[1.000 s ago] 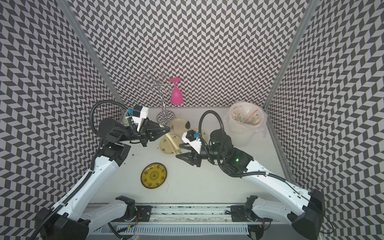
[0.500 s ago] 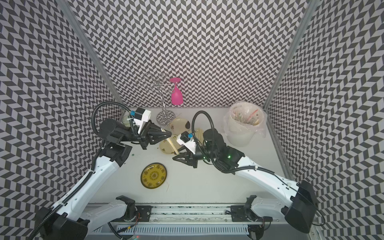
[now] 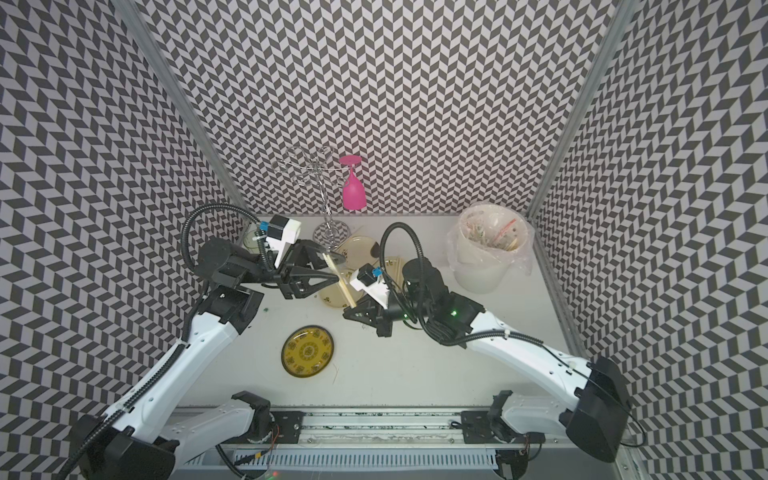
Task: Remove the packaging of disposable chopsticks
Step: Remove the packet bag from the disposable chopsticks.
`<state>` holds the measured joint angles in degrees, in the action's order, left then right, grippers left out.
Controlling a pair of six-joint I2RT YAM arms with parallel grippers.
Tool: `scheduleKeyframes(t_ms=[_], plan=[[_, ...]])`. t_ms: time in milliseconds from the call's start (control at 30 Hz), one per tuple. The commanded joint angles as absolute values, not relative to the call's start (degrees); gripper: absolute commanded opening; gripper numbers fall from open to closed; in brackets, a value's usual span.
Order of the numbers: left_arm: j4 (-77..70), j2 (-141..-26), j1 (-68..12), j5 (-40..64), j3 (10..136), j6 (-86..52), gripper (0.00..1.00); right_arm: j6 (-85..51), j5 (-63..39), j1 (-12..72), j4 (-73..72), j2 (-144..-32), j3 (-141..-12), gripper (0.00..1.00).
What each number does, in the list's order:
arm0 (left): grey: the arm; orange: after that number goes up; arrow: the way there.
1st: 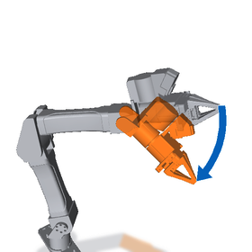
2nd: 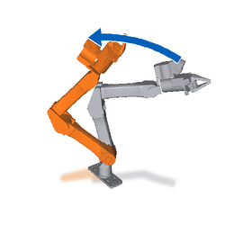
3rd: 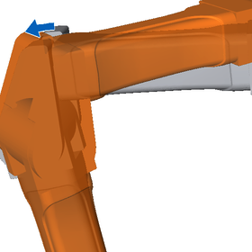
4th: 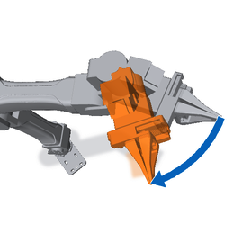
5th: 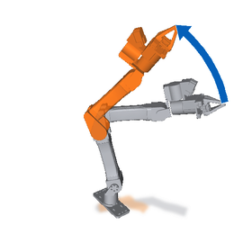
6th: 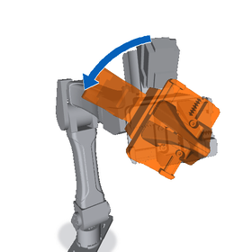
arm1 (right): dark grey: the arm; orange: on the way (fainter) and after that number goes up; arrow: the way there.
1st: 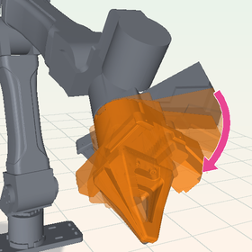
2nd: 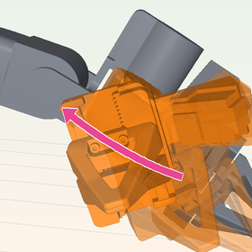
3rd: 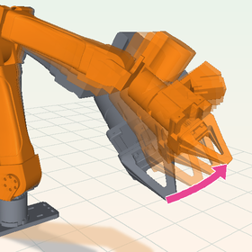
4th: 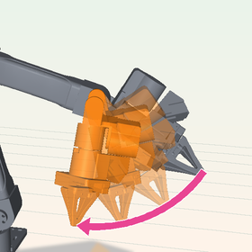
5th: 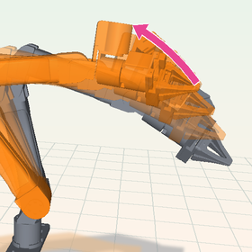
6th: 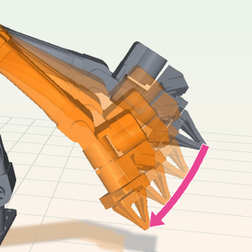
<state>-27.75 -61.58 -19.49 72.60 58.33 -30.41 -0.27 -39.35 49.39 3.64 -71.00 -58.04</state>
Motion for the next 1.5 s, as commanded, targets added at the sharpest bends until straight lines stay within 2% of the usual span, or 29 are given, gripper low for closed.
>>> scheduleKeyframes(t_ms=[0,133,267,400,767,933,1067,1167,1300,1467], plan=[[-28.62,-59.78,-18.08,69.42,58.83,-29.96,0.67,-1.02,-36.55,49.43,-0.14,-68.62,-57.34,0.0],[-29.18,-60.38,-17.42,68.53,58.77,-31.33,0.64,-0.79,-36.47,49.39,0.1,-68.75,-57.26,0.0],[-32.19,-60.69,-17.38,68.92,58.05,-33.31,0.5,-0.53,-36.74,49.39,0.45,-69.24,-57.37,0.0],[-31.91,-59.8,-16.75,67.7,57.92,-32.64,0.53,0.57,-37.12,49.48,1.7,-69.65,-57.39,0.0],[-31.95,-59.85,-16.0,66.49,57.66,-32.78,0.4,3.43,-39.02,49.48,6.94,-70.74,-57.78,0.0],[-32.27,-59.99,-15.99,66.7,57.57,-32.87,0.22,3.61,-40.16,49.48,7.12,-70.8,-57.62,0.0],[-32.39,-59.94,-15.99,67.04,57.57,-32.57,0.0,3.59,-39.66,49.52,7.09,-70.76,-57.79,0.0],[-30.69,-59.66,-15.96,65.58,57.64,-30.58,0.0,3.29,-39.97,49.49,7.41,-70.79,-58.21,0.0],[-27.51,-58.34,-16.07,58.35,56.44,-25.32,0.0,-0.29,-41.94,49.48,7.03,-70.82,-59.73,0.0],[-24.41,-55.87,-17.94,45.68,53.9,-18.22,0.0,-17.33,-42.43,49.92,-0.86,-71.05,-62.96,0.0]])
